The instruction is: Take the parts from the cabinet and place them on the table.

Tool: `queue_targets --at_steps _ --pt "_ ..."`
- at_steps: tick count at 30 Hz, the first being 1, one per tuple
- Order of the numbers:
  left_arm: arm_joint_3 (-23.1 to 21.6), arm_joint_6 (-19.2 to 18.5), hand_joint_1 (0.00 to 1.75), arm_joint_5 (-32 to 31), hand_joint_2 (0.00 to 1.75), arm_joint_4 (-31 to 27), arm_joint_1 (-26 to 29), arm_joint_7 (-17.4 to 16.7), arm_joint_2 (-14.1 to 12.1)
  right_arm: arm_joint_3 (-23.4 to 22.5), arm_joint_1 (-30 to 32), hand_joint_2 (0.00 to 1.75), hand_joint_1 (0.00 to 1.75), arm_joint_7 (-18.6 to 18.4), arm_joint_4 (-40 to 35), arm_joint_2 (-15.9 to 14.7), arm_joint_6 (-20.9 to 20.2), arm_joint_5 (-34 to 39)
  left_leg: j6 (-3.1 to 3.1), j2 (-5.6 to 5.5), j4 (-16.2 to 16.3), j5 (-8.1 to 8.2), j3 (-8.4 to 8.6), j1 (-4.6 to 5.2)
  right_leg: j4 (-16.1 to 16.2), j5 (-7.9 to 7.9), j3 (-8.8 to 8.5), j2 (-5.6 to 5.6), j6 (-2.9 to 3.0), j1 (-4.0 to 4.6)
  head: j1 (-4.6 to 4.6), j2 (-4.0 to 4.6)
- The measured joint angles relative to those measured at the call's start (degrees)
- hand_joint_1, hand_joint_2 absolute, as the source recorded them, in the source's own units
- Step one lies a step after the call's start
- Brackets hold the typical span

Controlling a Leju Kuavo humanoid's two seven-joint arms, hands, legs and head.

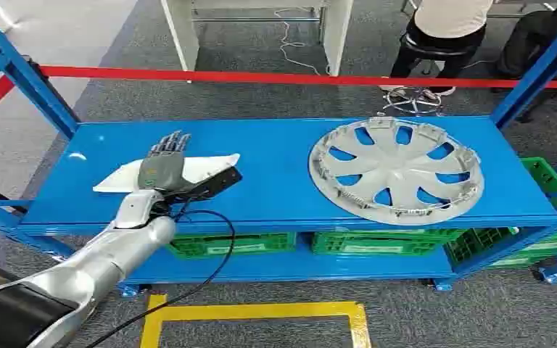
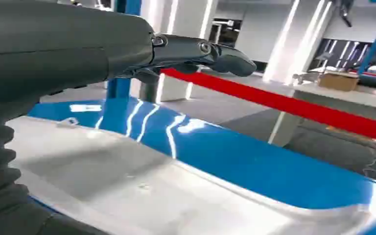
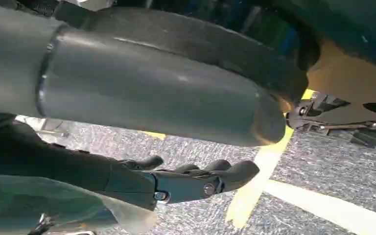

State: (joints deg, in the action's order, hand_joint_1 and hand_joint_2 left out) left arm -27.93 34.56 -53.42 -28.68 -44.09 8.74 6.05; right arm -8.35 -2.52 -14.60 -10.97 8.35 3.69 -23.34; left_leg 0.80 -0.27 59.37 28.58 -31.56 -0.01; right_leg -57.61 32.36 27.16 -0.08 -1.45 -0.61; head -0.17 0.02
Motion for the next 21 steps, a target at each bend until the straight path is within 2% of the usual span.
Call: queue_targets --at_steps 13,21 --pt "2.20 0.55 0.00 -1.01 1.75 1.42 0.58 0.55 -1.33 -0.02 0.01 0.00 0.00 0.04 0.00 -0.07 -1.20 -0.70 0.00 0.00 0.00 0.00 0.00 0.00 0.00 0.00 0.00 0.00 0.00 0.00 0.00 0.00" --pt "2.53 -0.87 0.00 -2.97 1.75 2.40 0.65 -1.51 -1.66 -0.04 0.03 0.00 0.00 0.46 0.00 -0.07 -1.03 -0.81 0.00 0.00 0.00 0.00 0.00 0.00 0.00 0.00 0.01 0.01 0.00 0.00 0.00 0.00"
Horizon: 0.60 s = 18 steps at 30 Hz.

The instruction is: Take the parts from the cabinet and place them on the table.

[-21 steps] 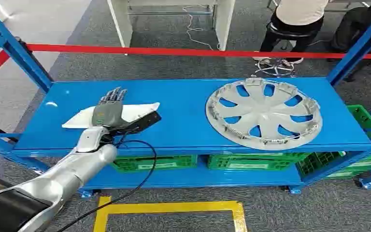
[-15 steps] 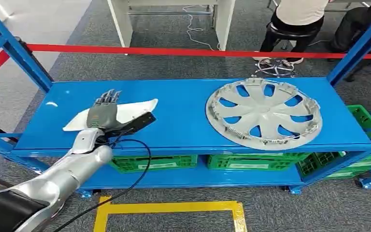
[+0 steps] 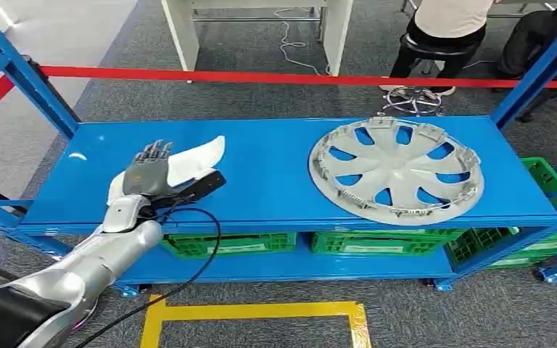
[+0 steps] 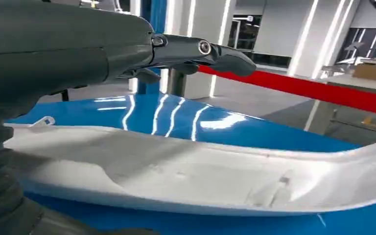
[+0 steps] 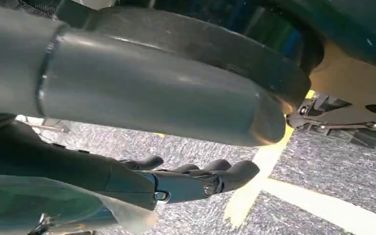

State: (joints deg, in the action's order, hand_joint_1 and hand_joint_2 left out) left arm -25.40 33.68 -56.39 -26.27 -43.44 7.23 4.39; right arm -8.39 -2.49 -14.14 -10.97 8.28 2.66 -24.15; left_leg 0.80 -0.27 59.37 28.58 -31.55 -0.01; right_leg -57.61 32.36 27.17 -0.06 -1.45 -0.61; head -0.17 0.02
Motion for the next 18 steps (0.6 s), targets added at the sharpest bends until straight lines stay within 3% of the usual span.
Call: queue_targets --at_steps 3,7,14,15,17,18 --pt "0.00 -1.07 0.00 -1.77 1.75 0.42 -0.01 -1.16 0.42 -0.50 0.06 0.00 0.00 0.68 0.00 0.00 0.59 1.40 0.00 0.00 0.01 0.00 0.00 0.00 0.00 0.00 0.02 0.01 0.00 -0.01 -0.02 0.00" --pt "-0.61 -5.49 0.00 -5.51 1.75 1.66 -0.87 -5.03 2.86 -2.54 0.17 0.00 0.00 1.46 0.02 0.00 1.12 3.74 0.00 -0.02 0.01 0.00 -0.01 0.01 0.01 0.00 0.00 0.02 0.00 -0.01 0.02 0.00" --pt "-1.31 -8.72 0.00 -7.08 1.75 3.93 -2.65 -9.14 5.01 -4.31 0.61 0.00 0.00 -0.61 0.02 0.02 0.81 3.72 0.00 -0.01 0.02 0.00 0.01 0.01 0.01 -0.01 -0.01 0.01 -0.01 -0.02 -0.02 0.00" --pt "-1.31 -8.85 0.12 -7.06 1.75 4.15 -2.72 -9.25 5.12 -4.35 0.61 0.00 0.00 -0.61 0.02 0.02 1.01 3.74 0.00 -0.01 0.01 0.00 0.01 0.01 0.01 -0.01 -0.01 0.01 0.00 -0.02 0.00 0.00" --pt "-1.31 -9.27 1.55 -7.08 1.75 4.63 -2.92 -9.31 5.31 -4.52 0.61 0.00 0.00 -0.68 0.02 0.00 1.29 3.78 0.00 -0.01 0.01 -0.01 0.02 0.01 0.01 -0.01 -0.03 0.02 0.00 0.00 -0.02 0.00" --pt "-1.31 -9.33 1.75 -7.19 1.75 4.81 -2.90 -9.35 5.40 -4.70 0.60 0.00 0.00 -0.79 0.02 0.00 1.45 3.76 0.00 -0.01 0.01 -0.01 0.02 0.01 0.00 -0.01 -0.03 0.02 0.00 0.01 0.00 0.00"
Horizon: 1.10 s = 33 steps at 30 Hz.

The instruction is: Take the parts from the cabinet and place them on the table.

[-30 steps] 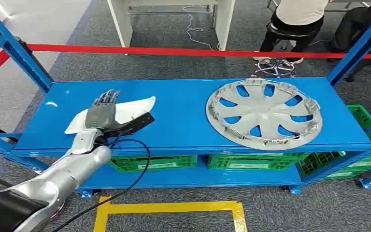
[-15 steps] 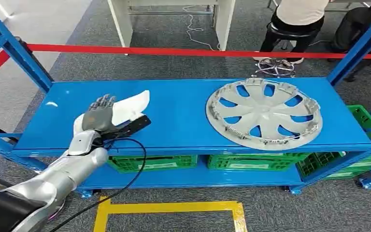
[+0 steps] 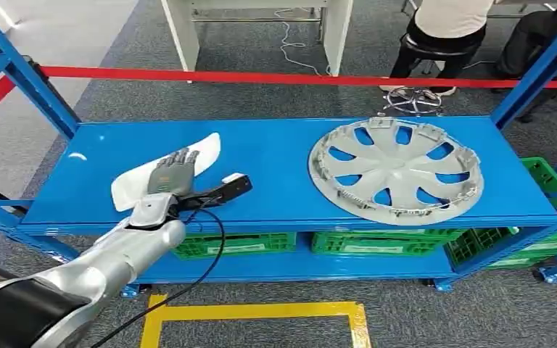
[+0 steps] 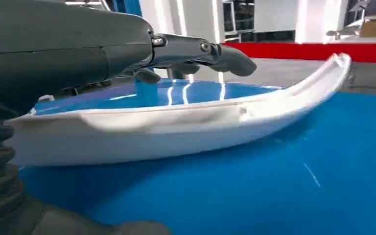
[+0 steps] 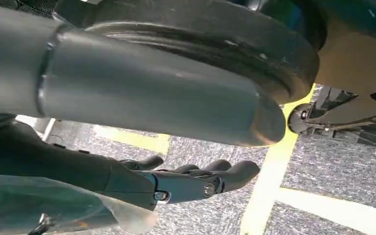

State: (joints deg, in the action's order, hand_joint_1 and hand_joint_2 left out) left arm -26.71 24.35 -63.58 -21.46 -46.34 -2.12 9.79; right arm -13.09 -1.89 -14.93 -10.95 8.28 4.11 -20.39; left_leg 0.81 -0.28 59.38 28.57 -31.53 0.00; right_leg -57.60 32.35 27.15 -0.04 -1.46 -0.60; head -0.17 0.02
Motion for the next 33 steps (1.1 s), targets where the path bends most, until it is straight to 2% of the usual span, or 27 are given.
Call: queue_targets --at_steps 6,12,16,21,24,27,28,30,32,33 --pt "0.04 2.01 1.75 -0.22 1.75 0.92 0.66 -0.55 -0.51 -0.61 0.03 0.00 0.00 0.79 0.00 0.00 1.11 -1.07 -0.01 0.00 -0.02 -0.01 -0.01 0.00 -0.03 0.00 -0.05 -0.01 0.00 0.02 0.00 0.00" --pt "2.28 8.03 1.75 2.93 1.75 1.09 4.02 1.73 -6.80 0.16 0.03 0.00 0.00 3.43 0.00 0.20 1.14 -5.55 -0.02 0.15 -0.07 -0.01 0.07 -0.02 -0.03 0.01 -0.02 -0.26 0.01 0.05 0.02 0.00" --pt "3.74 13.29 1.75 1.16 1.75 1.09 5.92 1.66 -10.73 0.57 -0.07 0.00 0.00 4.74 0.00 0.17 1.46 -5.79 -0.02 0.13 -0.13 -0.01 0.19 -0.02 -0.03 0.03 -0.10 -0.20 0.03 0.04 -0.02 0.00" --pt "4.53 16.04 1.75 -3.43 1.75 0.94 6.78 -0.90 -12.59 0.55 -0.05 0.00 0.00 4.96 0.00 0.17 0.13 -5.59 -0.04 0.13 -0.16 -0.03 0.30 -0.02 -0.03 0.03 -0.24 -0.17 0.03 0.03 0.02 0.00" --pt "6.25 16.20 1.75 -5.82 1.75 -1.14 8.23 0.20 -13.18 0.55 -0.07 0.00 0.00 5.68 0.00 0.17 0.28 -5.29 -0.04 0.13 -0.16 -0.03 0.40 -0.01 -0.03 0.02 -0.31 -0.20 0.02 0.01 0.00 0.00" --pt "11.44 16.24 1.75 -11.28 1.75 -6.41 11.84 5.67 -13.18 0.44 0.00 0.00 0.00 4.92 0.00 0.17 0.59 -5.20 -0.04 0.14 -0.15 -0.03 0.41 0.00 -0.02 0.02 -0.25 -0.20 0.02 -0.02 -0.02 0.00" --pt "13.80 16.24 1.75 -12.37 1.75 -8.60 12.99 8.86 -12.72 0.37 0.00 0.00 0.00 4.16 0.00 0.17 0.66 -5.16 -0.04 0.11 -0.14 -0.03 0.40 0.00 -0.02 0.02 -0.19 -0.13 0.02 -0.03 0.00 0.00" --pt "18.70 16.24 1.75 -13.44 1.75 -13.15 15.30 16.08 -11.43 0.33 -0.02 0.00 0.00 3.06 0.00 0.17 0.72 -4.90 -0.04 0.02 -0.14 -0.03 0.40 0.01 0.00 0.04 0.37 -0.01 0.03 -0.06 -0.04 0.00" --pt "25.02 16.20 1.75 -12.78 1.75 -18.15 17.24 25.85 -7.94 -0.02 -0.07 0.00 0.00 2.49 0.00 0.17 0.87 -4.24 -0.03 0.00 -0.14 -0.02 0.25 0.02 0.01 0.05 0.46 0.02 0.04 -0.06 0.00 0.00" --pt "27.75 16.20 1.75 -12.50 1.75 -20.01 17.75 29.32 -6.68 -0.37 -0.07 0.00 0.00 2.45 0.00 0.17 0.90 -3.98 -0.03 0.02 -0.13 -0.02 0.18 0.02 0.01 0.04 0.41 -0.02 0.03 -0.06 0.02 0.00"
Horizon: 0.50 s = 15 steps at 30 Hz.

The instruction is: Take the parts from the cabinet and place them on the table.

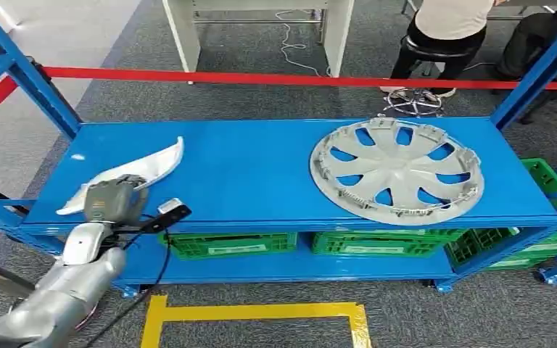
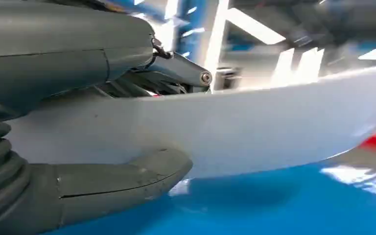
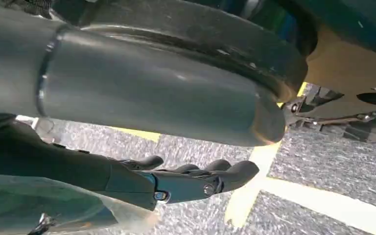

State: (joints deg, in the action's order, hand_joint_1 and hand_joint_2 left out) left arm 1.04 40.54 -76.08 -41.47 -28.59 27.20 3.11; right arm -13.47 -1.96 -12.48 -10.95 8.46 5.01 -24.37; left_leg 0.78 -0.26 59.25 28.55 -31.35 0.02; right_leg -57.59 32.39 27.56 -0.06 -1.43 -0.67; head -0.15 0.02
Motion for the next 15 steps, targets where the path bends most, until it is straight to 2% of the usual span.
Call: queue_targets --at_steps 2,4,6,9,12,15 --pt "5.09 -0.02 1.75 1.01 1.75 -3.34 0.59 6.94 4.07 -0.72 0.12 0.00 0.00 0.13 0.00 0.00 0.02 0.61 0.01 0.07 0.05 -0.01 -0.12 0.06 0.00 -0.09 -0.41 -0.15 -0.04 -0.04 -0.02 0.00" --pt "9.70 -0.02 1.75 5.00 1.75 -7.04 0.65 11.63 8.13 -1.31 0.25 0.00 0.00 -0.11 0.02 0.00 -0.02 1.07 0.05 0.08 0.08 -0.06 -0.18 0.08 0.00 -0.20 -0.31 -0.19 -0.17 -0.06 -0.02 0.00" --pt "10.41 -0.04 1.75 11.15 1.75 -11.02 0.87 12.36 11.15 -1.99 0.24 0.00 0.00 -0.83 0.02 0.00 -0.22 1.07 0.05 0.08 0.10 -0.06 -0.18 0.09 0.00 -0.21 -0.32 -0.19 -0.18 -0.07 -0.04 0.00" --pt "9.28 -0.07 1.75 17.53 1.75 -16.46 2.09 12.58 14.02 -2.12 0.23 0.00 0.00 -2.07 0.02 0.00 -0.48 0.72 0.05 0.06 0.09 -0.05 -0.18 0.09 0.01 -0.20 -0.32 -0.12 -0.18 -0.06 -0.02 0.00" --pt "7.26 -0.09 1.75 23.64 1.75 -21.09 4.02 12.84 15.73 -2.38 0.24 0.00 0.00 -2.36 0.02 0.00 -0.46 0.74 0.05 0.07 0.08 -0.05 -0.18 0.08 0.01 -0.19 -0.29 -0.17 -0.18 -0.05 -0.07 0.00" --pt "2.41 -0.18 1.75 30.21 1.75 -25.81 6.70 12.99 16.50 -3.08 0.31 0.00 0.00 -1.90 0.02 0.00 -0.15 0.92 0.05 0.07 0.07 -0.05 -0.19 0.07 0.01 -0.18 -0.28 -0.10 -0.16 -0.02 -0.02 0.00"
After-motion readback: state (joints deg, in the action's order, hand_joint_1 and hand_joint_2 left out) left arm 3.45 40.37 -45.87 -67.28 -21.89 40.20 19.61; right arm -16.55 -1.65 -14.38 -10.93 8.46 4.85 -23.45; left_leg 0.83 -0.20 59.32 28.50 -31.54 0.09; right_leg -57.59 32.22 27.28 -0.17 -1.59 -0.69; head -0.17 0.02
